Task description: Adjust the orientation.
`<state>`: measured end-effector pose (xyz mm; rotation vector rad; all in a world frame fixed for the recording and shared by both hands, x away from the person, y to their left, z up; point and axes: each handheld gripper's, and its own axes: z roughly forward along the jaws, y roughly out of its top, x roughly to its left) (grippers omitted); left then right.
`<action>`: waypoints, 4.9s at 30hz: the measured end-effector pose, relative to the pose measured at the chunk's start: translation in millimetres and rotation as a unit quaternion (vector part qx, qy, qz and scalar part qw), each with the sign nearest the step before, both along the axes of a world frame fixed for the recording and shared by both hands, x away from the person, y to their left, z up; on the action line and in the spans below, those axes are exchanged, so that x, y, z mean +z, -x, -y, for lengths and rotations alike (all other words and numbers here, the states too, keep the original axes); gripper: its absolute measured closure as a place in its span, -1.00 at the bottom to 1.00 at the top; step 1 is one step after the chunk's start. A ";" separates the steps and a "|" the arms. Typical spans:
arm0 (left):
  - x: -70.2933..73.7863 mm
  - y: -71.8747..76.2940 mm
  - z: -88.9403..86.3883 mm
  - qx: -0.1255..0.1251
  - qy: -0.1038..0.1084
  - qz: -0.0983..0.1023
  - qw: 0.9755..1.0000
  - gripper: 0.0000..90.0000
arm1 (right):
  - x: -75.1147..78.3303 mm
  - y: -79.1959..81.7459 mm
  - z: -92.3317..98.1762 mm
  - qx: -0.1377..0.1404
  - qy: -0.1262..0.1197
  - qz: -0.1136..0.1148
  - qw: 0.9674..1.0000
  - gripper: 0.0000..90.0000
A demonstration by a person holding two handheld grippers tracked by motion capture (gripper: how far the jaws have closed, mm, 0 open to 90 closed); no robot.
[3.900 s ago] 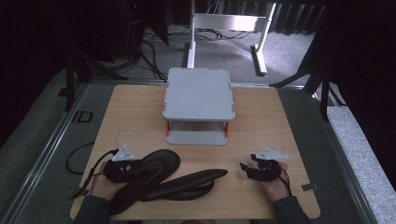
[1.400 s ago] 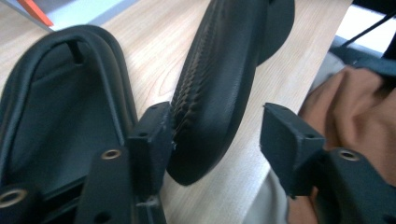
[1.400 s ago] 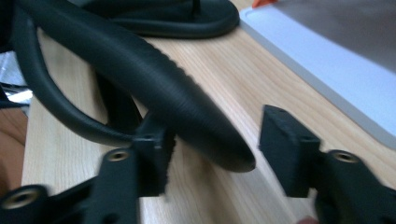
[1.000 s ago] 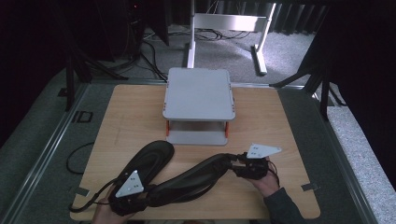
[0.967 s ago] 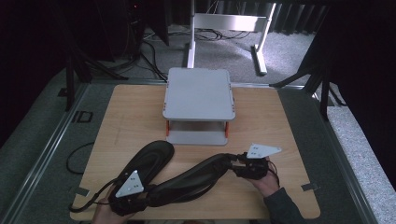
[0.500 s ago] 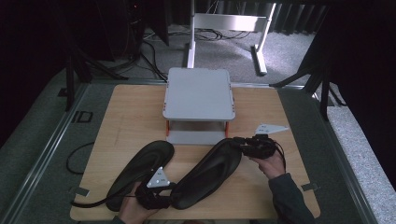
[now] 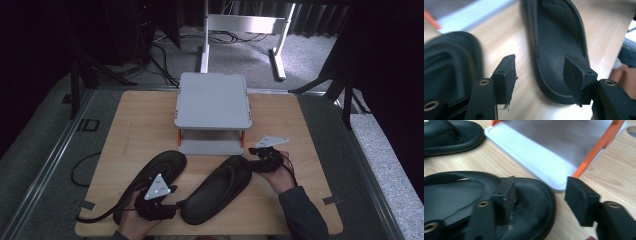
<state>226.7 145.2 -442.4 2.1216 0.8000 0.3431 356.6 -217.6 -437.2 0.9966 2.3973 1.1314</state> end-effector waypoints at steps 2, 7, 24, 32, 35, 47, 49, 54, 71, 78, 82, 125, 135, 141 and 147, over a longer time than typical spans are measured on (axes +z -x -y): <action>3.3 -0.7 -7.8 0.015 -0.002 0.010 1.000 -0.03 | 2.1 11.9 -3.3 -0.005 -0.003 0.001 1.000 -0.18; 8.7 -2.5 -28.9 0.055 -0.004 0.027 0.998 -0.08 | -1.9 36.9 -13.1 -0.025 -0.014 -0.013 1.000 -0.30; 6.8 -11.1 -63.8 0.105 0.001 0.025 0.994 -0.12 | -25.4 43.2 -45.8 -0.059 -0.016 -0.074 0.995 -0.23; 1.3 -13.8 -63.9 0.106 -0.006 0.015 0.994 -0.12 | -21.9 37.6 -48.2 -0.020 -0.003 -0.058 0.998 0.01; -6.4 -16.4 -61.2 0.101 -0.016 0.002 0.995 -0.09 | -17.1 34.0 -48.8 0.011 0.022 -0.035 0.999 0.20; -20.5 -18.0 -51.4 0.101 -0.041 -0.019 0.994 0.00 | -14.4 28.0 -36.6 0.006 0.017 -0.029 0.999 0.09; -22.4 -18.3 -50.8 0.101 -0.045 -0.023 0.994 0.09 | -14.4 32.1 -35.3 0.004 0.012 -0.028 1.000 0.02; -25.8 -21.7 -46.8 0.092 -0.051 -0.033 0.994 0.38 | -16.7 39.0 -34.0 0.004 0.023 -0.025 0.999 -0.04; -18.3 -40.9 12.9 0.058 -0.019 -0.055 0.997 0.80 | -26.9 37.5 -33.6 0.007 0.009 -0.041 0.999 0.05; -12.4 -48.6 38.8 0.034 0.012 -0.038 0.999 0.50 | -26.7 37.4 -32.7 0.010 0.008 -0.039 0.999 0.06; -4.0 -44.2 27.0 0.056 -0.007 -0.008 0.998 0.28 | -27.1 38.3 -31.5 0.008 0.004 -0.040 0.999 0.06; -35.5 -20.0 -49.6 0.116 -0.038 -0.079 0.989 0.25 | -29.4 47.4 -26.2 0.013 -0.015 -0.062 0.998 -0.06; -36.5 -6.7 -36.8 0.112 -0.027 -0.086 0.990 0.22 | -29.1 46.1 -24.6 0.020 -0.013 -0.066 0.998 -0.05; -36.8 -0.1 -31.2 0.104 -0.019 -0.089 0.990 0.21 | -28.8 45.6 -24.9 0.025 -0.012 -0.065 0.998 -0.04; -36.8 0.6 -24.0 0.062 -0.002 -0.104 0.993 0.25 | -30.0 44.1 -24.1 0.028 -0.017 -0.069 0.997 -0.05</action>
